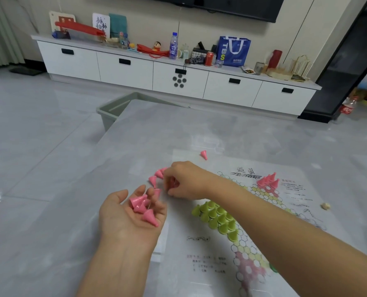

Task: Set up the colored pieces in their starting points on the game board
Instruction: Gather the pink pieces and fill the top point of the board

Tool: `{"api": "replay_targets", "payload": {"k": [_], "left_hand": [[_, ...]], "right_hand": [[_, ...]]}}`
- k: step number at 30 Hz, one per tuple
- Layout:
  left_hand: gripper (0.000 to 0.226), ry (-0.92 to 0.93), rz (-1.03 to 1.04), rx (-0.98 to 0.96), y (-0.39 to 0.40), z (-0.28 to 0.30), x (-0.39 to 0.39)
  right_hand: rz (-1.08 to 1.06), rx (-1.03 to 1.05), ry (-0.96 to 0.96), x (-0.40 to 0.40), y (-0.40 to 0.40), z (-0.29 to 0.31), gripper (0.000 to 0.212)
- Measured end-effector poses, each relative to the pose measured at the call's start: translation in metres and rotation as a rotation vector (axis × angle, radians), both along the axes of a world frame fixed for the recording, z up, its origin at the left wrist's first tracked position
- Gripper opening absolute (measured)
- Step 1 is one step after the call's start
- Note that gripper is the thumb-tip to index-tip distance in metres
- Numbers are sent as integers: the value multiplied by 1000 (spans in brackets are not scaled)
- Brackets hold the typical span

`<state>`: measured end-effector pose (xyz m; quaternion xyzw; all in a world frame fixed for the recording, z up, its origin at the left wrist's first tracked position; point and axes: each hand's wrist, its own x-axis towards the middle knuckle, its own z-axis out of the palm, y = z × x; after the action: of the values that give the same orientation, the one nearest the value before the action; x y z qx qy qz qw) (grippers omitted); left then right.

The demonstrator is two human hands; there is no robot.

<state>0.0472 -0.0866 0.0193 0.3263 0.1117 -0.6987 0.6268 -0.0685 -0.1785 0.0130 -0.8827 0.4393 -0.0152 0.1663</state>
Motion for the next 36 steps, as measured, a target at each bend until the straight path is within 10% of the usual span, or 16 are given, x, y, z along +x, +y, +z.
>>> {"api": "replay_targets", "payload": {"k": [8, 15, 23, 25, 30, 33, 36], "left_hand": [[28, 158, -98, -21, 1, 5, -16], [21, 40, -133, -27, -1, 5, -30], [30, -221, -104, -18, -16, -1, -21], [26, -465, -72, -51, -19, -4, -19], [11, -1820, -228, -142, -15, -22, -11], [12, -2051, -388, -105, -13, -39, -6], [25, -2186, -401, -127, -15, -48, -6]], "right_hand": [[-55, 361, -561, -15, 42, 50, 5], [-127, 228, -638, -32, 53, 54, 15], [-561, 613, -1258, -78, 64, 52, 23], [-611, 683, -1328, -98, 69, 53, 17], [-779, 606, -1623, -154, 80, 56, 10], [-910, 513, -1948, -185, 80, 49, 12], [-1049, 331, -1884, -208, 76, 26, 13]]}}
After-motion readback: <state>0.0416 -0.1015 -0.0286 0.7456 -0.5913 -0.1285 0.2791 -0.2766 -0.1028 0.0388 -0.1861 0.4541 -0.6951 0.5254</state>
